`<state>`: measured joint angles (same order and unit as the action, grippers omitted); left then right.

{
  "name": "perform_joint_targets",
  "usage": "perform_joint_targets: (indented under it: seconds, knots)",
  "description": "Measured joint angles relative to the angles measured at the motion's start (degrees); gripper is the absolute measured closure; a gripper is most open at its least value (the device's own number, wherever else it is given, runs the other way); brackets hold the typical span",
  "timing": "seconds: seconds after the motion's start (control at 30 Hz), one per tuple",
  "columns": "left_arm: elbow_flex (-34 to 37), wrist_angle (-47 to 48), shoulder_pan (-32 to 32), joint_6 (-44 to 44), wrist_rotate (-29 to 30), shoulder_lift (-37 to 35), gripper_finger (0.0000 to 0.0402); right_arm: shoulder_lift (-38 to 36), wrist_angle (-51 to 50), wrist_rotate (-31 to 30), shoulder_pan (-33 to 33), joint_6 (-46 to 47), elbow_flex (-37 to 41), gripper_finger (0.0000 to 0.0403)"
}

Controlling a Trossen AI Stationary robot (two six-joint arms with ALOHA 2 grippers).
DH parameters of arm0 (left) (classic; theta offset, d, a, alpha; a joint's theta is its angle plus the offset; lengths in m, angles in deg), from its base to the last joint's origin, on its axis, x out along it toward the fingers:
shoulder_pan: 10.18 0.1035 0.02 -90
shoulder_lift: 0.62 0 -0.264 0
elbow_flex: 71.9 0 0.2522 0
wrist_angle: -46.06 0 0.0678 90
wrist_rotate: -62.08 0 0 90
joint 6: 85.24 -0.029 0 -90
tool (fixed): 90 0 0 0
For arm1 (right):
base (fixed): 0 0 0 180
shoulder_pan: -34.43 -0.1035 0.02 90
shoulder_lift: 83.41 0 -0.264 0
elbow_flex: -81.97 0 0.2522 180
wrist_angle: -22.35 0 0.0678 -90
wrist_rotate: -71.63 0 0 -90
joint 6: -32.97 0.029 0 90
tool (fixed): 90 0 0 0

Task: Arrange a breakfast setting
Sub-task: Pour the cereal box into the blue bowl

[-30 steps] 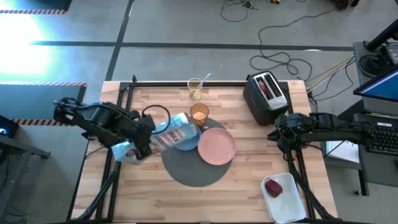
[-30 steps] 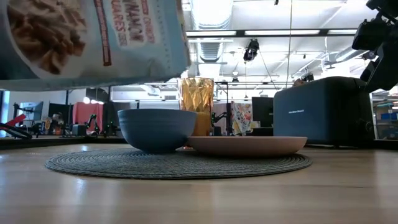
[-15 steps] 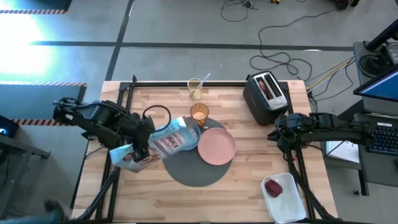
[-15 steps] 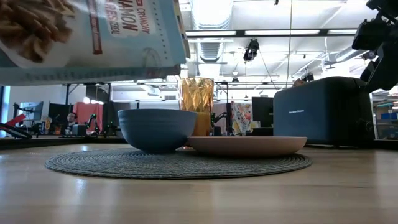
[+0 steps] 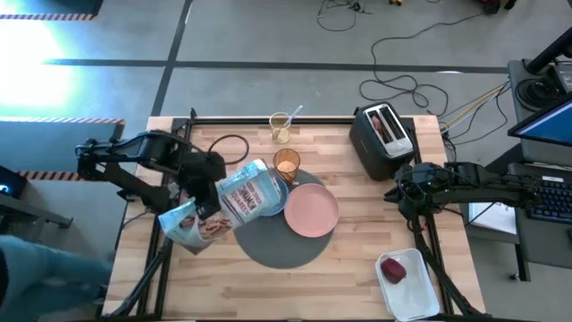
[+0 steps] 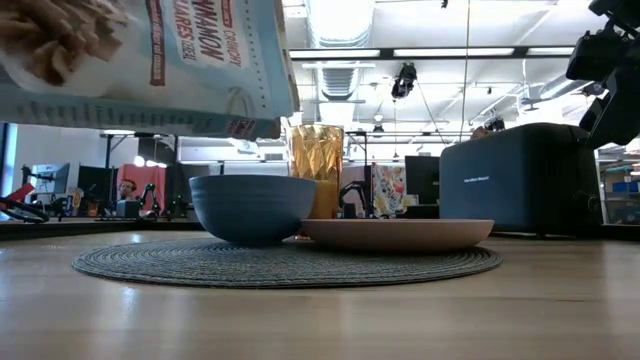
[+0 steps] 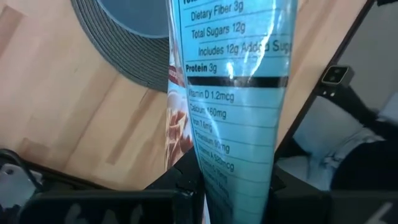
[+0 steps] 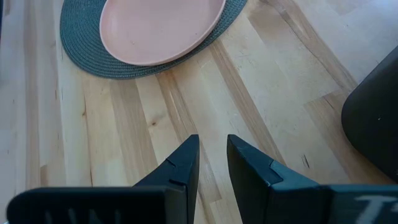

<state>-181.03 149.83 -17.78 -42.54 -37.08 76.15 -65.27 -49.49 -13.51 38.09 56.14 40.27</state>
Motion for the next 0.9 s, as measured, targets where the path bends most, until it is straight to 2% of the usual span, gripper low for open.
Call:
perform_joint_targets:
  seconds: [0.1, 0.47, 0.9]
  knots:
    - [0.7, 0.0, 2.4, 0.9, -2.1, 0.0, 0.0349, 0.0, 0.0, 0.0, 0.0, 0.0, 0.0, 0.033]
    - [4.0, 0.0, 11.8, 2.4, -15.9, 0.0, 0.0349, 0.0, 0.0, 0.0, 0.0, 0.0, 0.0, 0.033]
    - [4.0, 0.0, 21.5, 8.0, -26.3, 0.0, 0.0349, 0.0, 0.0, 0.0, 0.0, 0.0, 0.0, 0.033]
